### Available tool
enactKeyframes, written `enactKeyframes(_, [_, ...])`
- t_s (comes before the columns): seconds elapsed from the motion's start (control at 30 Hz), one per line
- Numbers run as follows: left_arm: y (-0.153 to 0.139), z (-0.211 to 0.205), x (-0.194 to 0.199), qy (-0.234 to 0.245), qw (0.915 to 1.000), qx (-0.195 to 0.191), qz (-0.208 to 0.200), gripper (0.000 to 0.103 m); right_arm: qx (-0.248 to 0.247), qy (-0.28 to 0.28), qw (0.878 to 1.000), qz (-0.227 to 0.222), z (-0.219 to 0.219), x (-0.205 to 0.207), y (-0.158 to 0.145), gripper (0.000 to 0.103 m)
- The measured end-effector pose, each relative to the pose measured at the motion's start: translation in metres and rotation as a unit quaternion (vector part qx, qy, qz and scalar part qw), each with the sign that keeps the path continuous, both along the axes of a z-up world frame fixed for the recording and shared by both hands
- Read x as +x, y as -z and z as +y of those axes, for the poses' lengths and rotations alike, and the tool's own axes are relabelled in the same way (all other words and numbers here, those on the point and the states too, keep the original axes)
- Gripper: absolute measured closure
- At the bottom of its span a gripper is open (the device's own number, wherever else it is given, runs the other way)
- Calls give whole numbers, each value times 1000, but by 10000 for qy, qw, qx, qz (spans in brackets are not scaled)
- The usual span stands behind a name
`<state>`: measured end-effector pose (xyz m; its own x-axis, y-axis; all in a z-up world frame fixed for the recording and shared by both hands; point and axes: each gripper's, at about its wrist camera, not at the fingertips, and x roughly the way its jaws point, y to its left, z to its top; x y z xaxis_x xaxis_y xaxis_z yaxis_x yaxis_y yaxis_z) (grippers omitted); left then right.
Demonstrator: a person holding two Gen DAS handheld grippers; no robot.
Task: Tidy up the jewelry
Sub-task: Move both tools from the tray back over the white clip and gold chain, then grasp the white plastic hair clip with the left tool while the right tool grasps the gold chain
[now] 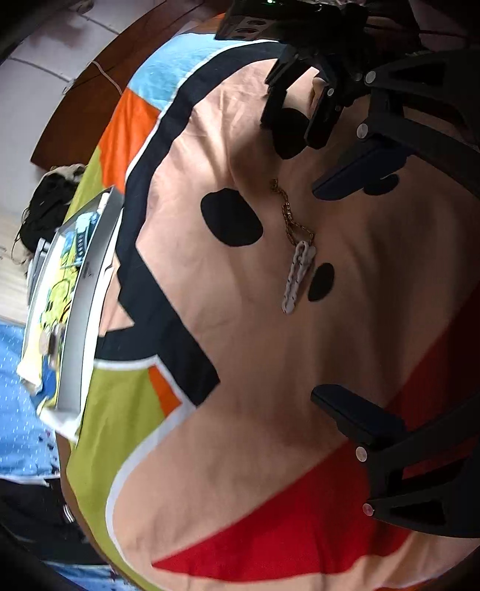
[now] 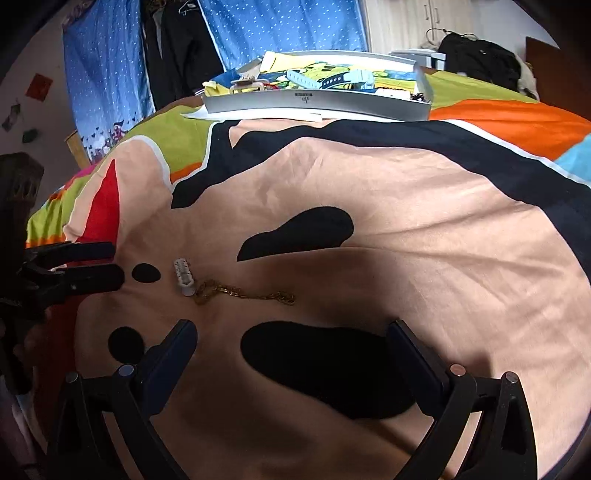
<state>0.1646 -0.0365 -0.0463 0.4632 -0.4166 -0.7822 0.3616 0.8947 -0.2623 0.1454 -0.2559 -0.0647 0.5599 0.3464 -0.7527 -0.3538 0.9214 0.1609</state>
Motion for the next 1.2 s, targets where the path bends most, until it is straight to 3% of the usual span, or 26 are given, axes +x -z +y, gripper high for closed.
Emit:
enactKeyframes(0.07, [3, -5, 4, 126, 9999, 10, 3, 6, -62, -72, 10000, 1, 0, 3, 2, 0])
enactKeyframes(0.2, [11, -15, 14, 258, 9996, 101, 25, 21, -235, -176, 9996, -43, 4, 3, 7, 3])
enactKeyframes(0.33, [18, -21, 20, 303, 9993, 233, -4, 28, -290, -215, 9993, -27, 5, 6, 10, 7])
enactKeyframes(0.5, [31, -28, 23, 406, 9971, 645, 18, 43, -332, -285, 9990, 8, 11, 15, 10, 10])
enactKeyframes(0.7, [38, -27, 24, 460, 9960, 756, 75, 51, -482, -351, 9982, 85, 17, 22, 11, 12])
enactKeyframes(0.9, [40, -17, 27, 344, 9975, 600, 151, 62, -804, -565, 9948, 255, 32, 30, 18, 16])
enactKeyframes(1.2, [38, -7, 27, 265, 9991, 273, 200, 63, -1400, -834, 9861, 322, 61, 42, 29, 20])
